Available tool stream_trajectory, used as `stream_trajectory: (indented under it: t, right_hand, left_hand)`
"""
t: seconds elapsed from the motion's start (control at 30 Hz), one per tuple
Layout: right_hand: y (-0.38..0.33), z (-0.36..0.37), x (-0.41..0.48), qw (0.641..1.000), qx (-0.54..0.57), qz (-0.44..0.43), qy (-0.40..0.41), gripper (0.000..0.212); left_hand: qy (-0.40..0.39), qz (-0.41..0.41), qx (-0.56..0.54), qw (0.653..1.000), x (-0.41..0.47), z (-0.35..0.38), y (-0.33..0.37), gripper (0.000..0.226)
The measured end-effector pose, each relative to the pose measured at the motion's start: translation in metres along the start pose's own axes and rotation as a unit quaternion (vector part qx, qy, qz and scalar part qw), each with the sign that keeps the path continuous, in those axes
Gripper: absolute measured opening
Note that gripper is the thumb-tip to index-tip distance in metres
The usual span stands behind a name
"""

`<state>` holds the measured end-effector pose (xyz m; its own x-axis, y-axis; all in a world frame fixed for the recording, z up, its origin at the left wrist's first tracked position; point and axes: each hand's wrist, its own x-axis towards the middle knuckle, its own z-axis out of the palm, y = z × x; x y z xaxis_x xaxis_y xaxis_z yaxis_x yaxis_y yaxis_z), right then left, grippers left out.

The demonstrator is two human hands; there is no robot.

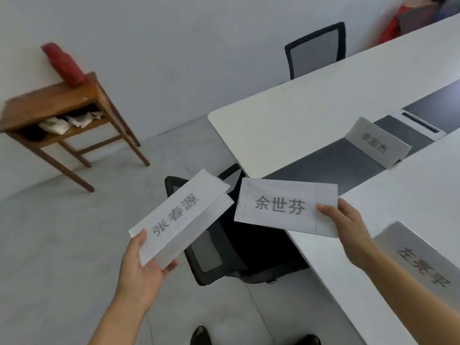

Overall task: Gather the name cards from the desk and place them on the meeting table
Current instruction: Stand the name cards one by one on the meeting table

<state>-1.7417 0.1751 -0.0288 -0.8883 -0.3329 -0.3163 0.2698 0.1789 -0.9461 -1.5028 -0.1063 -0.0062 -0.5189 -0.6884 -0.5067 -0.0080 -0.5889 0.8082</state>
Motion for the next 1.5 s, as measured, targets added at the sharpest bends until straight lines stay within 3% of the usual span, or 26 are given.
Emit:
stream_trajectory:
  t: [0.33, 0.57, 0.93, 1.2, 1.5]
  right_hand:
    - [-0.003, 0.28, -0.014, 0.994, 0.006, 0.036, -0.099, 0.016]
    - [-0.009, 0.414, 0.003, 0.988, -0.026, 0.046, -0.148, 0.024]
    - [-0.048, 0.543, 0.157, 0.989, -0.023, 0.059, -0.135, 0.028]
    - [-0.13, 0.639, 0.28, 0.99, -0.014, 0.051, -0.134, 0.006]
    - [-0.174, 0.688, 0.431, 0.997, 0.024, 0.063, -0.028, 0.011]
  left_hand:
    - [0.166, 0.023, 0.012, 0.986, 0.045, -0.244, 0.099, 0.018]
    - [0.226, 0.0, -0.009, 0.974, 0.096, -0.324, 0.144, 0.025]
    - [0.215, -0.001, 0.038, 0.976, 0.271, -0.322, 0.243, 0.024]
    - [0.174, 0.01, 0.065, 0.983, 0.413, -0.285, 0.339, 0.022]
    - [0.107, -0.027, 0.123, 0.986, 0.63, -0.224, 0.41, 0.023]
